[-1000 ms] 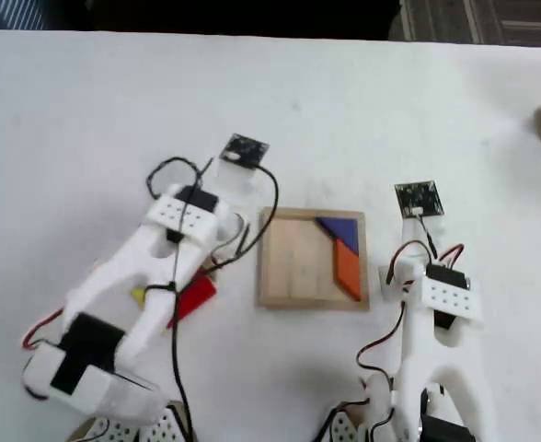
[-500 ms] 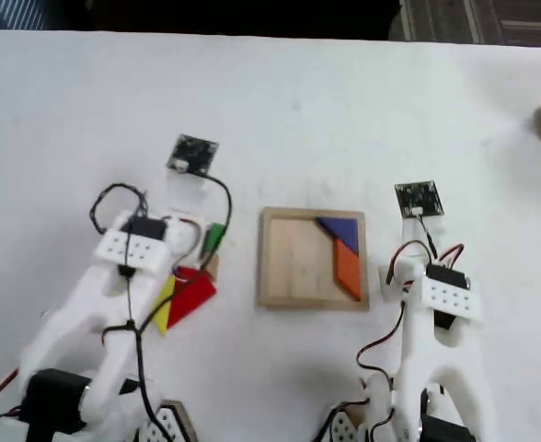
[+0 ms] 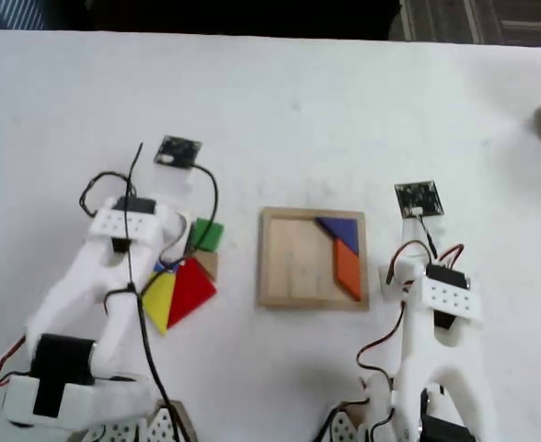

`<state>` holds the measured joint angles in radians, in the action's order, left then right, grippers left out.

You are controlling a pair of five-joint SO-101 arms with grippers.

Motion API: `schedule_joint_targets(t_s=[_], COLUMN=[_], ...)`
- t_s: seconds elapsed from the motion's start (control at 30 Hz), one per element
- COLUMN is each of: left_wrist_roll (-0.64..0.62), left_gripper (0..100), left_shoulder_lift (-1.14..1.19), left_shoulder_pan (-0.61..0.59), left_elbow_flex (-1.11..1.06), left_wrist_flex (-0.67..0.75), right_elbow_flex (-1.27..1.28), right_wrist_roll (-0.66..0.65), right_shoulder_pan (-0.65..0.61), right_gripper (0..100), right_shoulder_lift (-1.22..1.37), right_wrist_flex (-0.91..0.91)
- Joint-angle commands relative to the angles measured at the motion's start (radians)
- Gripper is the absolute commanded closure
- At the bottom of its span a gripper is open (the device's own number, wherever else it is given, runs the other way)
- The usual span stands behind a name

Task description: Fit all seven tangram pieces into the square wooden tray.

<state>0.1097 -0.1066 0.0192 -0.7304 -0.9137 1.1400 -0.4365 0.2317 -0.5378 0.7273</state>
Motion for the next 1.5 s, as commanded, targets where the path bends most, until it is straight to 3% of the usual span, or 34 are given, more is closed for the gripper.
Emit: schedule_joint_targets(t_s=[0.0, 0.1, 0.63, 1.0, 1.33, 1.47], left_wrist_roll=[0.034, 0.041, 0.04, 0.035, 0.032, -0.069], left_gripper=[84, 80, 80, 80, 80, 80], left_shoulder_lift=[0.007, 0.008, 0.054, 0.268, 0.274, 0.277], left_shoulder_pan=[-0.015, -0.025, -0.176, -0.193, -0.193, -0.214], left_elbow_flex=[0.055, 0.04, 0.025, 0.238, 0.245, 0.269], left_wrist_flex=[-0.021, -0.015, -0.021, -0.175, -0.176, -0.157], right_elbow_flex=[-0.006, -0.006, -0.006, -0.006, -0.006, -0.006], right_wrist_roll=[-0.009, -0.009, -0.009, -0.009, -0.009, -0.009], right_shoulder_pan=[0.002, 0.002, 0.002, 0.002, 0.002, 0.002], right_gripper=[97.8, 97.8, 97.8, 97.8, 97.8, 97.8], right_shoulder_lift=[-0.028, -0.028, -0.028, -0.028, -0.028, -0.028], right_wrist_flex=[0.01, 0.01, 0.01, 0.008, 0.007, 0.007])
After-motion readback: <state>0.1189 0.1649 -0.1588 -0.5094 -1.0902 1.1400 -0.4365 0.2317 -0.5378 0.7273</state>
